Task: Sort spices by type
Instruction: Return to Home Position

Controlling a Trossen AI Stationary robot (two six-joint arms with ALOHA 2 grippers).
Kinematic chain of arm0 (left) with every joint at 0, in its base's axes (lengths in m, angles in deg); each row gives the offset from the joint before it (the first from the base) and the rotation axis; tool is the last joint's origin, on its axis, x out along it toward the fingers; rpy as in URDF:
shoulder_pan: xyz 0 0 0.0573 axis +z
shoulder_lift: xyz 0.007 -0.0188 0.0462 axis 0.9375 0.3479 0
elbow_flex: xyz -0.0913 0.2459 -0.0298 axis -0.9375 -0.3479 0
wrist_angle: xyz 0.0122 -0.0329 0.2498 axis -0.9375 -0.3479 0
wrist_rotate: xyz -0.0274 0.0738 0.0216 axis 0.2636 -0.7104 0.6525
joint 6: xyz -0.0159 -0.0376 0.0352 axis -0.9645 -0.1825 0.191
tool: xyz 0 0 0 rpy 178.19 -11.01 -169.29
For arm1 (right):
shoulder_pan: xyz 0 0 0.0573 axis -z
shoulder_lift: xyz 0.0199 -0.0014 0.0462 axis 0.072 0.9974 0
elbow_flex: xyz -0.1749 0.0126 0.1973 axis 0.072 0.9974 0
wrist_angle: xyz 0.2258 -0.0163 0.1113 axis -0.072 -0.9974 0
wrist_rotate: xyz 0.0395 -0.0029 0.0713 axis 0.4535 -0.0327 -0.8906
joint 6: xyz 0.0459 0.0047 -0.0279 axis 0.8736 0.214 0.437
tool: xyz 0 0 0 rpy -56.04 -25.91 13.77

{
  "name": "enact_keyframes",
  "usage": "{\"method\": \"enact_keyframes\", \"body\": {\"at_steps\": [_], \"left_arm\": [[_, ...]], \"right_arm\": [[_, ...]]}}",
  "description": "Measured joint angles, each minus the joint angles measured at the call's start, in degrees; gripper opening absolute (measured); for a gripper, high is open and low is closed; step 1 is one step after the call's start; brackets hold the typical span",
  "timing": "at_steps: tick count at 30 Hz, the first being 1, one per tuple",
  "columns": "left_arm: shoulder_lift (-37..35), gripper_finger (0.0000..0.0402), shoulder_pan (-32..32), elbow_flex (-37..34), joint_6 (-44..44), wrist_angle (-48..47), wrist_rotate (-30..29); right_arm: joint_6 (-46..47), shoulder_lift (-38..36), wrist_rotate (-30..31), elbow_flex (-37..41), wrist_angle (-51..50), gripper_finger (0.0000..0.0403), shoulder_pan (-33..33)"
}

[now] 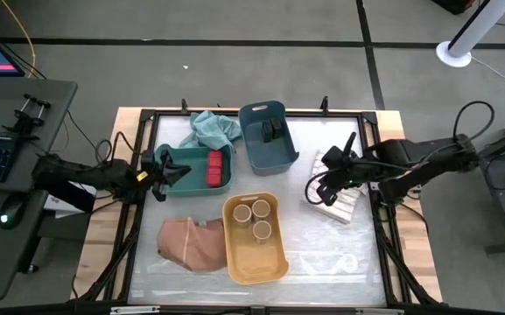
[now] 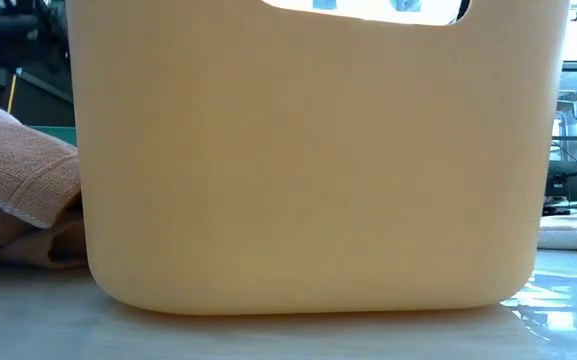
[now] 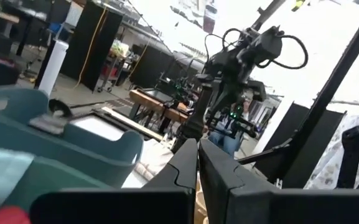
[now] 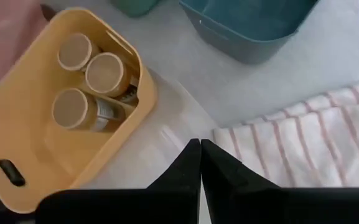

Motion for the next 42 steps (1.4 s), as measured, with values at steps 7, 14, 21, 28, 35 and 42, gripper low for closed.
{"method": "enact_keyframes", "body": {"at_steps": [7, 14, 21, 28, 35, 42], "left_arm": [[-3.0, 0.0001, 0.0, -4.5, -5.3, -0.5, -1.5], [-3.0, 0.0, 0.0, -4.5, -3.2, -0.3, -6.4], [-3.0, 0.0001, 0.0, -4.5, -0.3, -0.4, -8.2], [-3.0, 0.0001, 0.0, -4.5, -0.3, -0.5, -8.2], [-3.0, 0.0001, 0.0, -4.5, -0.3, -0.9, -8.2], [-5.1, 0.0001, 0.0, -4.5, -0.3, -1.9, -8.2]], "right_arm": [[1.0, -7.3, 0.0, 8.6, 3.4, 0.0002, 0.2], [-6.8, -19.4, -3.1, 26.0, 17.8, 0.0001, 3.3], [-25.9, -31.1, -17.2, 44.1, 45.9, 0.0, 20.8], [-32.5, -40.4, -23.6, 55.2, 59.1, 0.0, 33.7], [-24.9, -49.0, -25.6, 64.7, 71.0, 0.0, 32.4], [-24.6, -49.9, -15.2, 65.2, 72.0, 0.0, 21.1]]}}
